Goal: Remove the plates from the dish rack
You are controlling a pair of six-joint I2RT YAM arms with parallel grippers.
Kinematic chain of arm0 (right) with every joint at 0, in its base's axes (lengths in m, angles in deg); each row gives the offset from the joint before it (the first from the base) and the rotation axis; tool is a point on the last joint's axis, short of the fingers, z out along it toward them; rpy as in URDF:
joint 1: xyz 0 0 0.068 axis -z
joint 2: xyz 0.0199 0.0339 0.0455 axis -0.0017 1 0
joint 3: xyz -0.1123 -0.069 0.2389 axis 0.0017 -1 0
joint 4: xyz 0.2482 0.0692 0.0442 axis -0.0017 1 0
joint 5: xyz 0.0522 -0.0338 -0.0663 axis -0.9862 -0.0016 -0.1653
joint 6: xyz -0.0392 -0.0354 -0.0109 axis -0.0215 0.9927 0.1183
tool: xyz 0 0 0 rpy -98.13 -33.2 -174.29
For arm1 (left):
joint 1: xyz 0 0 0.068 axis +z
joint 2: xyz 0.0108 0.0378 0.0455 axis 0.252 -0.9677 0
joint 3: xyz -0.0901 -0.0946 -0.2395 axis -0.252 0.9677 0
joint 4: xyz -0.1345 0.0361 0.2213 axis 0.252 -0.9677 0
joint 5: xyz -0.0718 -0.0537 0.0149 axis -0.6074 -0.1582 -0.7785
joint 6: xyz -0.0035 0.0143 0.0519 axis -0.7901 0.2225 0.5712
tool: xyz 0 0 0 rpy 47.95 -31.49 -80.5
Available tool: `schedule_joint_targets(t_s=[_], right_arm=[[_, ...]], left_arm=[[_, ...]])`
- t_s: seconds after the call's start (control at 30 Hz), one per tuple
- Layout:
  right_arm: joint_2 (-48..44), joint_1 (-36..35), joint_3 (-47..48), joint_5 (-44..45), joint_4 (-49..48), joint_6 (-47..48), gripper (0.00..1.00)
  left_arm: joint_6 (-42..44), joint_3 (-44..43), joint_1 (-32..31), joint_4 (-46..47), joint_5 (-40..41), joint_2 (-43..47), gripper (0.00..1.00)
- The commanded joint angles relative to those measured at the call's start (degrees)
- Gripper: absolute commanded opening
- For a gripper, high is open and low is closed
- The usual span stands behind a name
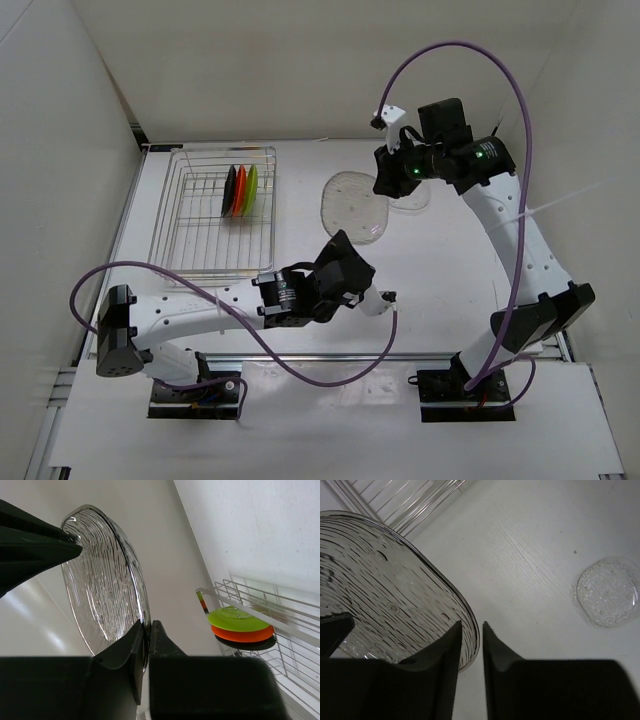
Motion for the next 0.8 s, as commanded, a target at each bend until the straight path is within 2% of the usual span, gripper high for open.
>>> schedule_joint_targets(t_s=[0.0, 0.1, 0.2, 0.27, 0.33, 0.37, 0.4, 0.43, 0.5, 0.53, 0.6, 0.77], right_arm=[[0.2, -0.4, -0.1, -1.2, -1.5, -0.3, 0.21], [0.2, -0.4, -0.1, -1.9, -1.5, -0.9, 0.15], [0.2, -0.4, -0.1, -2.5, -1.5, -0.9, 0.0], [0.2, -0.4, -0.1, -1.7, -1.5, -1.4, 0.0], [0.2, -0.4, -0.7, -1.1, -1.5, -1.9, 0.0], [0.2, -0.4, -0.7, -1.1, -2.1, -2.6, 0.0], [0.2, -0.4, -0.7, -1.1, -2.1, -3.2, 0.0], [0.2, -0.4, -0.7, 0.2, -2.1, -3.9, 0.0], [0.2, -0.4, -1.3, 1.9, -3.2, -4.6, 0.0], [0.2, -0.4, -1.3, 3.1, -3.2, -5.3, 0.0], [0.8, 1.0, -1.8, 6.4, -5.1, -5.3, 0.0], [5.4, 9.5, -2.7, 8.6, -10.3, -2.5, 0.0]], left_arm=[[-0.7, -2.9, -0.3, 0.4, -0.1, 0.0, 0.11], [-0.2, -2.9, -0.3, 0.4, -0.1, 0.0, 0.11], [0.4, -2.3, 0.9, 0.9, -0.1, 0.0, 0.11], [0.9, -1.8, 1.9, 1.7, 0.5, -0.5, 0.11], [0.9, -1.8, 3.3, 1.7, 0.5, -0.5, 0.16], [0.9, -1.8, 3.3, 1.7, 0.5, -0.5, 0.21], [-0.4, -1.8, 3.8, 1.1, 0.5, -0.5, 0.44], [-0.4, -1.8, 4.3, 0.6, 0.5, -0.5, 0.6], [-2.0, -1.8, 4.9, -1.5, 0.0, 0.0, 0.81], [-3.0, -2.3, 4.9, -2.8, 0.0, 0.0, 0.83], [-5.5, -2.9, 5.5, -8.5, 0.0, 0.0, 1.0], [-12.5, -5.1, 8.0, -23.1, 0.5, 0.0, 1.0]])
